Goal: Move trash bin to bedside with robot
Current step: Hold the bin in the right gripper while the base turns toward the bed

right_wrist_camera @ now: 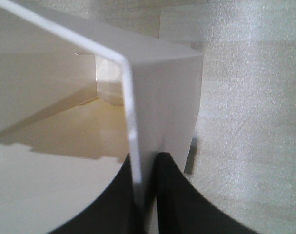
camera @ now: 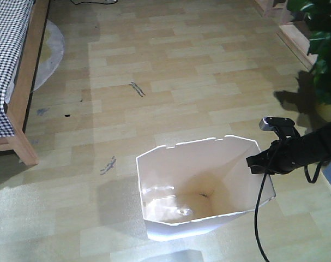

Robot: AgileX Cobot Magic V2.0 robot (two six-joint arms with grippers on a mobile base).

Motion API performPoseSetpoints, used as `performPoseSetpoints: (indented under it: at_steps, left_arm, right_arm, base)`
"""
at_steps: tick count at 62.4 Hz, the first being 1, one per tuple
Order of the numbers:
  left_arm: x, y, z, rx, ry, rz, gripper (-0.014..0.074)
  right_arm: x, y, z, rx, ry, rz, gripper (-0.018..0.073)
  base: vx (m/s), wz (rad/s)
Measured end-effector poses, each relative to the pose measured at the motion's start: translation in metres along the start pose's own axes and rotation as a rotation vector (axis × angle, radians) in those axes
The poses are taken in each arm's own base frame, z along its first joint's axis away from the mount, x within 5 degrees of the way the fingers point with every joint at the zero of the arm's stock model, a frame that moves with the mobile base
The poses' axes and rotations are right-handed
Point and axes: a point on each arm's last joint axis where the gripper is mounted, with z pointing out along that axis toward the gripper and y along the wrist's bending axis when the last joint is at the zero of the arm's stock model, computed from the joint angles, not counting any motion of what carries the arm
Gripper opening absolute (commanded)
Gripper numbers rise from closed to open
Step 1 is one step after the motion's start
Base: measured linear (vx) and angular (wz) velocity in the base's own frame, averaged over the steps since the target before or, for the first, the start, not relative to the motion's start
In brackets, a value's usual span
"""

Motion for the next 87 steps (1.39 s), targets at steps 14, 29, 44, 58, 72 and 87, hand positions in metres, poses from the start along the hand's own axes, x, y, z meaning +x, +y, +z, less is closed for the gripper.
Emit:
performPoseSetpoints:
  at_steps: [14,29,44,58,72,87]
  left_arm:
    - [0.0,0.0,0.0,0.0,0.0,0.0,-0.0006]
    - [0.0,0.0,0.0,0.0,0.0,0.0,-0.0006]
    - [0.0,0.0,0.0,0.0,0.0,0.0,-0.0006]
    - [0.0,0.0,0.0,0.0,0.0,0.0,-0.0006]
    - [0.0,0.0,0.0,0.0,0.0,0.0,-0.0006]
    - [0.0,0.0,0.0,0.0,0.0,0.0,-0.0006]
  right_arm:
    - [-0.0004,-0.0011,0.0,0.012,-0.004,0.0,-0.0006]
    - [-0.0003,-0.0014,-0.0001,0.013,-0.004,0.0,-0.0006]
    - [-0.0002,-0.0014,-0.0001,0.013,-0.003,-0.001,-0.0006]
    - [-0.0003,-0.0014,-0.0001,0.013,-0.004,0.0,-0.0006]
    - [-0.0002,-0.0011,-0.0001,0.01,-0.003,0.0,-0.0006]
    - [-0.0002,-0.0008,0.0,0.009,-0.002,-0.001,-0.0006]
  base:
    - [0.38,0.09]
    - [0.41,0.08]
    - [0.45,0.15]
    - [0.48,0.17]
    - [0.48,0.12]
    - [0.5,0.03]
